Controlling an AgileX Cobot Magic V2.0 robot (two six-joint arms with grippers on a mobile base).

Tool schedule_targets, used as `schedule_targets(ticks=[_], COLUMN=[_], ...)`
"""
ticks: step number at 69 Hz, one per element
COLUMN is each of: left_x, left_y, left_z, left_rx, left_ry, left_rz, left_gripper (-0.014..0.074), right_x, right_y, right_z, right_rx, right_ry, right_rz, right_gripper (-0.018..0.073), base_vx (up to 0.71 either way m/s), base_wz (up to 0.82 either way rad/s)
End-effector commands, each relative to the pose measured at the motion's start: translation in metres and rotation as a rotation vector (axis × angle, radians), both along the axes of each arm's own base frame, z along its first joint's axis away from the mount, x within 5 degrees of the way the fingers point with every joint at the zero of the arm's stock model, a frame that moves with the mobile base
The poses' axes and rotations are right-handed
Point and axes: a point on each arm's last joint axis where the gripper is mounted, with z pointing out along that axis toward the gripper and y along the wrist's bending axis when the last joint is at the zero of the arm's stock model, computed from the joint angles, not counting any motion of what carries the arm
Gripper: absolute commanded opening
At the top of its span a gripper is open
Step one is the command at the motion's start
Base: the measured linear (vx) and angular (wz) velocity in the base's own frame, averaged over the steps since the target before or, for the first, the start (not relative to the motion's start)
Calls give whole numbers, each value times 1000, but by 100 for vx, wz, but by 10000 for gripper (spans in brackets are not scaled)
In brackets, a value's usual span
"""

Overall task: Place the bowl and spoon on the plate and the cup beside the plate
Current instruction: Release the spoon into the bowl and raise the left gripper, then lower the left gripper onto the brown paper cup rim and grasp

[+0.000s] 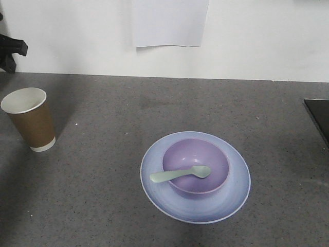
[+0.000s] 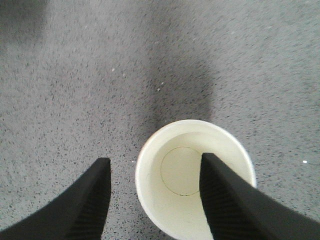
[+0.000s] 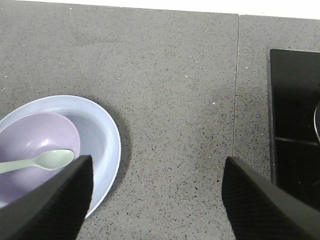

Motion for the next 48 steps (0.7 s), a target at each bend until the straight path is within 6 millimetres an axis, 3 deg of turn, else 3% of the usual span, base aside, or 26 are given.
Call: schedule_targets(ticks=[1, 32, 48], left_x=[-1, 18, 20], left_y=[6, 20, 14], left_z=[15, -21, -24], left_rx=[-19, -38, -78], left_ry=[-77, 53, 61], left_rz=[32, 64, 0], left_gripper=[393, 391, 391], right_x=[2, 2, 2], right_y=[-1, -1, -1], right_z=[13, 14, 14], right_rx=[-1, -2, -2], right_ry=[-87, -92, -92], right_rz=[-15, -16, -16], right_gripper=[528, 528, 528], base_vx=[0, 0, 0], base_wz=[0, 0, 0])
